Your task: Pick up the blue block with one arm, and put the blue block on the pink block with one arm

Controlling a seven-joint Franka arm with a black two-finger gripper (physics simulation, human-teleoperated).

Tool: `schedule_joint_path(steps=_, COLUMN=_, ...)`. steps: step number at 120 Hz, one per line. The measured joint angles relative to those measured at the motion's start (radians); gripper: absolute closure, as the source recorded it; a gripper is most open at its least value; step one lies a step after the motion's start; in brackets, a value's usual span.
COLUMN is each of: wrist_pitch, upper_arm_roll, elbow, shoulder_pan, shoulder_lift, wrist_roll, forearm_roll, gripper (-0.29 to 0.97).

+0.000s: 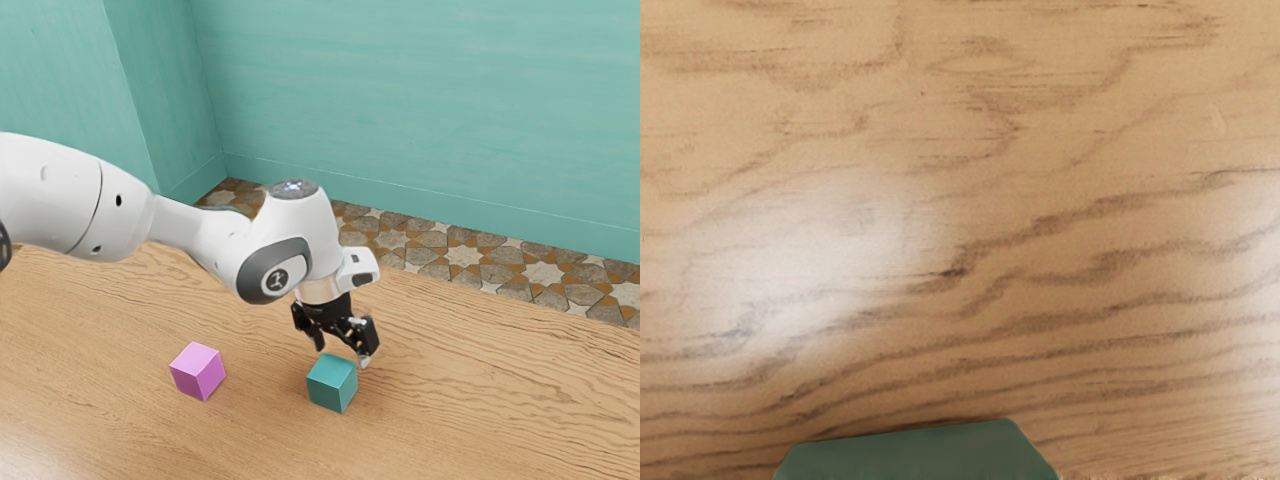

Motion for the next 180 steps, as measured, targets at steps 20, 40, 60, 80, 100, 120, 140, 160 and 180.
schedule_joint_path(steps=20, wrist_pitch=0.000, upper_arm_roll=0.004, elbow=-0.010, shoulder_pan=-0.001, shoulder_lift=0.010, wrist_roll=-0.030, forearm_roll=0.057, gripper=0.02)
schedule_joint_path(steps=40, wrist_pitch=0.002, upper_arm_roll=0.006, elbow=-0.009, shoulder_pan=0.000, shoulder_lift=0.047, wrist_roll=-0.052, forearm_roll=0.076, gripper=0.02)
schedule_joint_path(steps=60, wrist_pitch=0.006, upper_arm_roll=0.012, elbow=-0.005, shoulder_pan=0.000, shoulder_lift=0.074, wrist_roll=-0.070, forearm_roll=0.105, gripper=0.02)
schedule_joint_path(steps=80, wrist_pitch=0.011, upper_arm_roll=0.014, elbow=0.001, shoulder_pan=-0.004, shoulder_lift=0.089, wrist_roll=-0.083, forearm_roll=0.130, gripper=0.02)
schedule_joint_path(steps=100, wrist_pitch=0.014, upper_arm_roll=0.014, elbow=0.006, shoulder_pan=-0.008, shoulder_lift=0.095, wrist_roll=-0.093, forearm_roll=0.137, gripper=0.12)
schedule_joint_path(steps=120, wrist_pitch=0.015, upper_arm_roll=0.014, elbow=0.005, shoulder_pan=-0.009, shoulder_lift=0.096, wrist_roll=-0.105, forearm_roll=0.145, gripper=0.20)
schedule_joint_path(steps=140, wrist_pitch=0.006, upper_arm_roll=0.026, elbow=0.002, shoulder_pan=-0.015, shoulder_lift=0.038, wrist_roll=-0.116, forearm_roll=0.162, gripper=0.31)
schedule_joint_path(steps=160, wrist_pitch=-0.071, upper_arm_roll=0.048, elbow=-0.008, shoulder_pan=-0.013, shoulder_lift=-0.077, wrist_roll=-0.129, forearm_roll=0.172, gripper=0.36)
schedule_joint_path(steps=180, wrist_pitch=-0.169, upper_arm_roll=0.153, elbow=-0.025, shoulder_pan=-0.013, shoulder_lift=-0.152, wrist_roll=-0.095, forearm_roll=0.135, gripper=0.36)
